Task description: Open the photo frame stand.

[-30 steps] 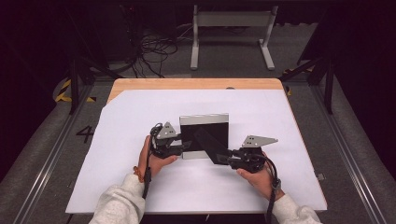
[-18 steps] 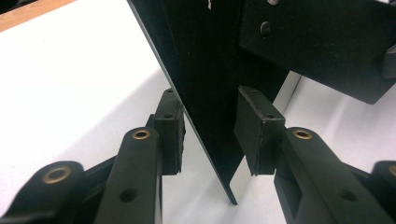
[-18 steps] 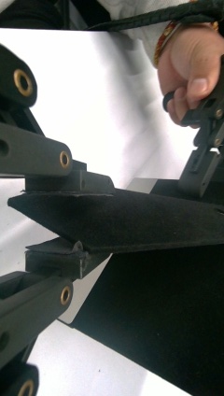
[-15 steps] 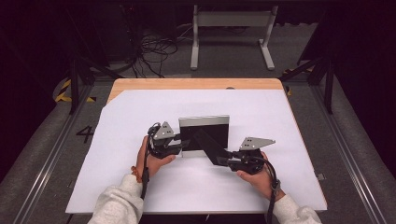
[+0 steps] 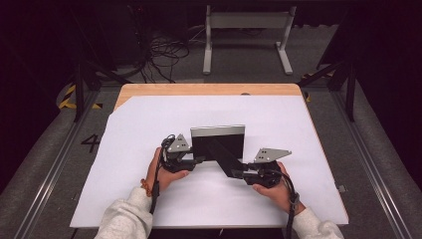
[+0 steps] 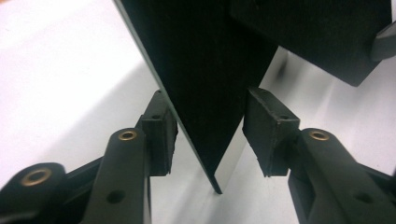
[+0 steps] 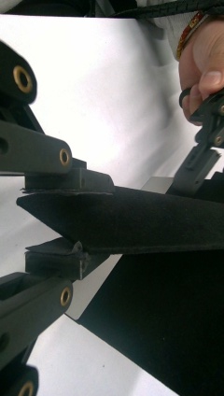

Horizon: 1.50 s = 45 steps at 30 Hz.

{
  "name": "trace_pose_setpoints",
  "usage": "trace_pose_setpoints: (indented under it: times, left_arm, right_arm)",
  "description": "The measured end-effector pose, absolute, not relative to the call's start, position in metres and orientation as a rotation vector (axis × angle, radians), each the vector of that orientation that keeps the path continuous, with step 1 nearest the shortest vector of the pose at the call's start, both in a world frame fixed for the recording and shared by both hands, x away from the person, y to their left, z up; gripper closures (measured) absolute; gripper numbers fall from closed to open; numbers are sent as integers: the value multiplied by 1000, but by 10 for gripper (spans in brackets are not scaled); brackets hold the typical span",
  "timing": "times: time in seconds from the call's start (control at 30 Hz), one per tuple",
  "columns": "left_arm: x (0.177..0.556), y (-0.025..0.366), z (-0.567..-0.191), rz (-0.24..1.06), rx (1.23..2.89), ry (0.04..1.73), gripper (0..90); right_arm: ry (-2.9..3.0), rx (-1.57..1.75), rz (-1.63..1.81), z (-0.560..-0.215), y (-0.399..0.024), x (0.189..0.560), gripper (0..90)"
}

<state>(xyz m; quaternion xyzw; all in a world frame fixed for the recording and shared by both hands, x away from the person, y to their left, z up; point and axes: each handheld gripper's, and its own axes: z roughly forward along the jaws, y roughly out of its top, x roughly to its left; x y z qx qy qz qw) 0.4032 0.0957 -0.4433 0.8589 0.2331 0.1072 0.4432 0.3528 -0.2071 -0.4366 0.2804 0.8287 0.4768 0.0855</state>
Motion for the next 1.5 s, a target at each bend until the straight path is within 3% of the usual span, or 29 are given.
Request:
trace_pose_setpoints:
  times: [0.17,0.3,1.03,1.5]
  left_arm:
    - [403,89,-450,256,2170,572,544]
    - [404,90,-451,267,2165,581,592]
    - [403,86,-445,419,2200,582,588]
    - [406,93,-442,444,2171,609,616]
  right_arm:
    - [2482,814,1400,-437,-207,352,691]
    - [2482,805,1392,-437,-207,351,688]
    - [2477,783,1288,-443,-198,350,727]
    - [2454,813,1286,-445,-196,350,736]
